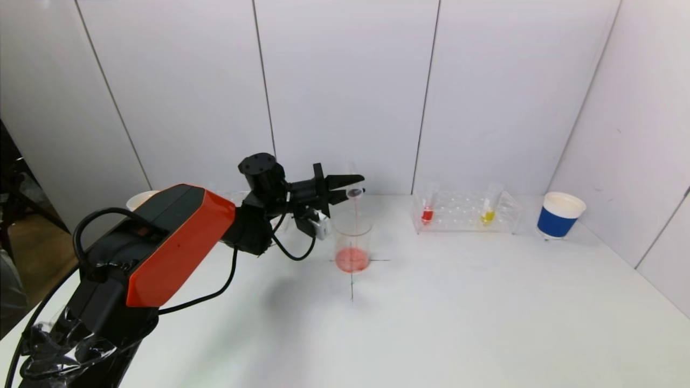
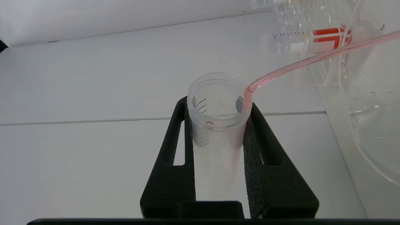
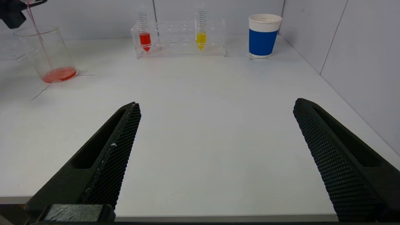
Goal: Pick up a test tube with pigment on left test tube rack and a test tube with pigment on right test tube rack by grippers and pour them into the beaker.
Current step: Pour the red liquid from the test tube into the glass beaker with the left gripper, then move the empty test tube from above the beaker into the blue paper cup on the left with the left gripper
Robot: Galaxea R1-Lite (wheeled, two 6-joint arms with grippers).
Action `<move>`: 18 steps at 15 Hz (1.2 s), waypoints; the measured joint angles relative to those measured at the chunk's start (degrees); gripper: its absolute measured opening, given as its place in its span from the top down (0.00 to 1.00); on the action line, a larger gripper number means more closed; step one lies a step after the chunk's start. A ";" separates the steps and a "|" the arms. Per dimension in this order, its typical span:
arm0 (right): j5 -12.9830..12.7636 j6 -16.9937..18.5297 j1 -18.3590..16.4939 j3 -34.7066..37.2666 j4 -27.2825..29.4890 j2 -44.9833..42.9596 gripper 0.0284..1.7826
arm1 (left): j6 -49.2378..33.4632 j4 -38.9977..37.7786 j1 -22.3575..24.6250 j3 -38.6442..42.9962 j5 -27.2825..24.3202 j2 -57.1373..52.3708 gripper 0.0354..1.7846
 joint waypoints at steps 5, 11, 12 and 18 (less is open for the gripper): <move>0.00 -0.02 0.00 0.00 0.00 0.00 0.00 | 0.52 -1.57 0.09 0.06 -0.83 -0.38 0.76; 0.00 0.00 0.00 0.00 0.00 0.00 0.00 | 0.52 -1.83 0.00 0.09 -0.66 -0.38 0.76; 0.00 0.00 0.00 0.00 0.00 0.00 0.00 | 0.52 -1.83 0.00 0.09 -0.67 -0.35 0.76; 0.00 -0.02 0.00 0.00 0.00 0.00 0.00 | -3.32 -1.62 -0.05 0.34 2.12 0.26 0.76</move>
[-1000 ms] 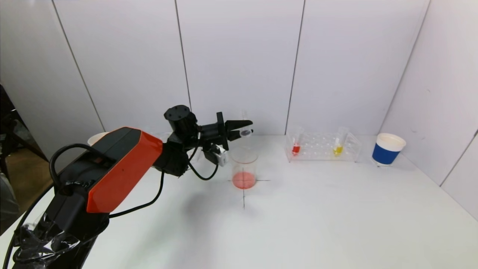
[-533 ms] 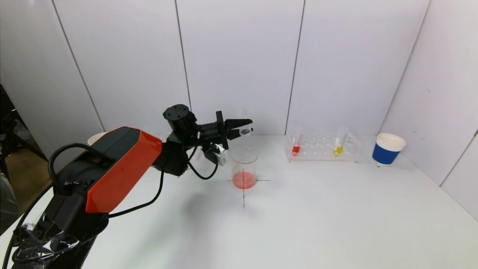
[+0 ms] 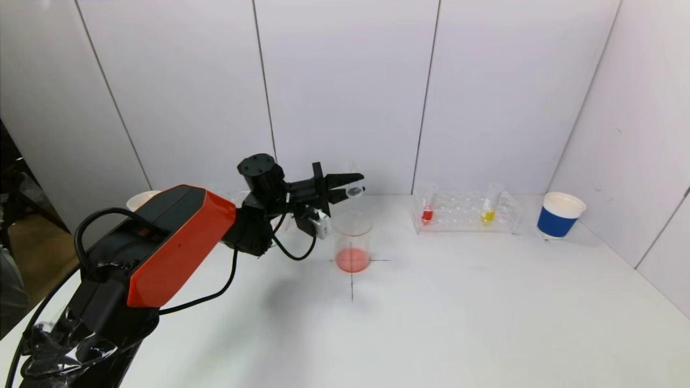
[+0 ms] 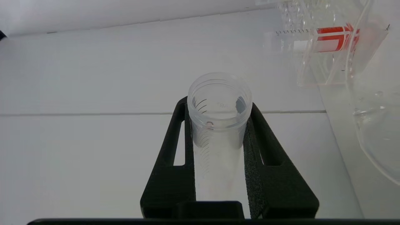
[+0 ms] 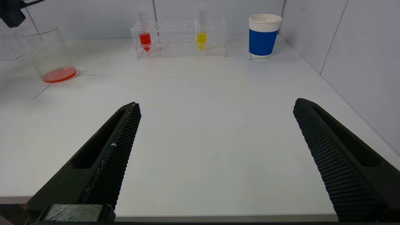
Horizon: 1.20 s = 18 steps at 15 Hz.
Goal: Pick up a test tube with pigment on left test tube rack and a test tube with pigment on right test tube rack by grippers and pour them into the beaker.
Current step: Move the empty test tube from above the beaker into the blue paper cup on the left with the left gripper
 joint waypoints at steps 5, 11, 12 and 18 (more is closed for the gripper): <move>0.00 0.02 0.00 0.00 0.00 0.00 0.00 | -22.26 2.83 -0.41 0.40 16.76 -1.46 0.76; 0.00 0.02 0.00 0.00 0.00 0.00 0.00 | -55.43 21.25 -0.98 0.44 38.78 -10.31 0.76; 0.00 0.02 0.00 0.00 0.00 0.00 0.00 | -58.98 26.82 -0.87 0.35 42.70 -12.39 0.76; 0.02 0.02 0.00 0.00 0.02 0.00 0.00 | -78.45 54.67 0.85 0.27 61.51 -24.13 0.76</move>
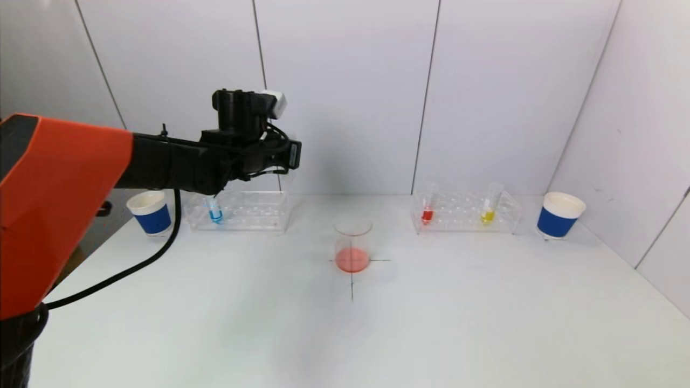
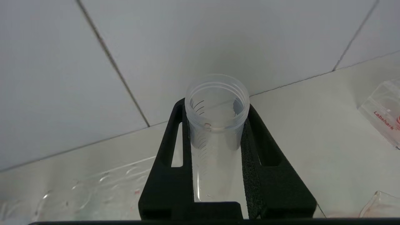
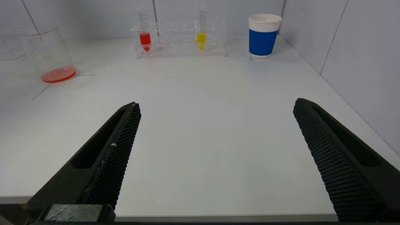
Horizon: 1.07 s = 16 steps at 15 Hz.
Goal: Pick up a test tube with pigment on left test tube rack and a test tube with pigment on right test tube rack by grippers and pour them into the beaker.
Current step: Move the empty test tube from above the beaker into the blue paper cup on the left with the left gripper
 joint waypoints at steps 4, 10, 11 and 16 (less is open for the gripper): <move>-0.02 -0.02 0.00 0.00 -0.02 0.00 0.00 | -1.49 1.22 3.47 0.67 11.17 -3.96 0.76; -0.02 0.00 0.00 0.00 0.00 0.00 0.00 | -2.06 0.80 12.35 4.89 13.59 -7.30 0.76; -0.02 0.00 0.00 0.00 -0.02 -0.02 0.00 | -2.26 0.52 13.81 5.88 13.59 -7.50 0.76; -0.02 0.00 0.00 0.00 -0.02 0.00 0.00 | -2.80 -4.43 20.27 9.85 13.12 -6.72 0.76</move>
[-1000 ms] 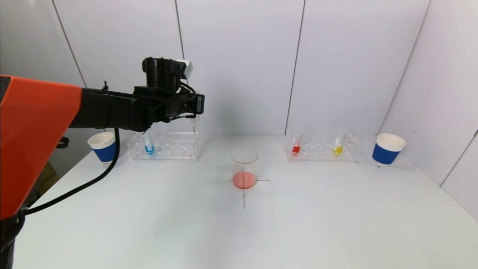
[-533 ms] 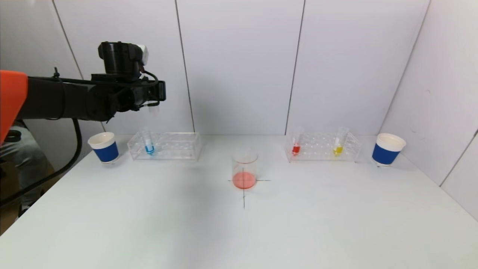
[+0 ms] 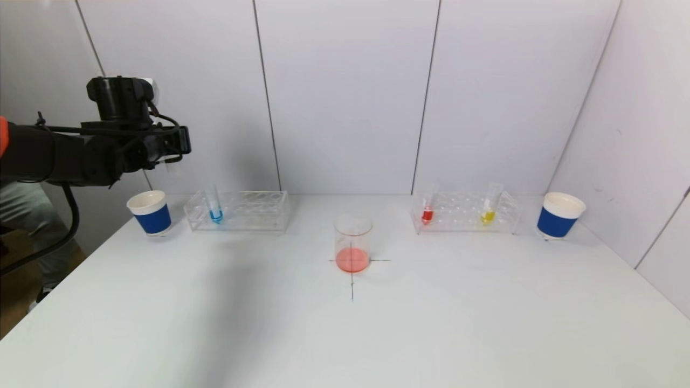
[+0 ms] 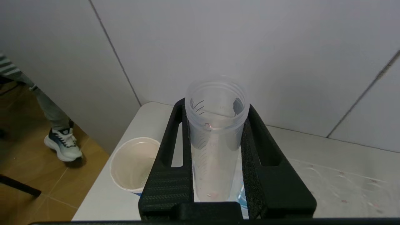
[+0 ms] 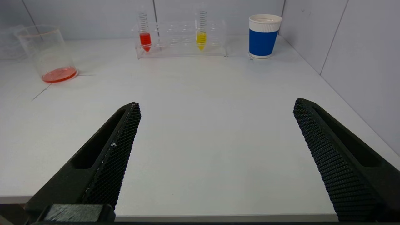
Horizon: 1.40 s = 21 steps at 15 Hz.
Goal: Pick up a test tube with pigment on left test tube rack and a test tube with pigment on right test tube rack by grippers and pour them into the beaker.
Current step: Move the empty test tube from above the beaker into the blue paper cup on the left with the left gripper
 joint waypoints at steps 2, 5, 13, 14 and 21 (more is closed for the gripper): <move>0.00 0.00 0.00 0.00 0.00 0.00 0.00 | 0.01 -2.54 2.15 1.21 -0.05 1.01 0.76; 0.00 -0.02 0.00 0.00 0.00 0.00 0.00 | 0.15 -5.30 4.68 2.17 -0.06 2.78 0.76; 0.02 0.00 0.00 0.00 0.02 0.00 0.00 | 0.46 -6.97 7.85 0.16 -0.63 6.86 0.76; 0.00 -0.02 0.00 0.00 0.02 0.00 0.00 | 0.46 -6.95 8.13 -0.50 -0.68 7.59 0.76; 0.00 -0.02 0.00 0.00 0.00 0.00 0.00 | 0.66 -6.92 9.65 -5.24 -2.36 13.39 0.76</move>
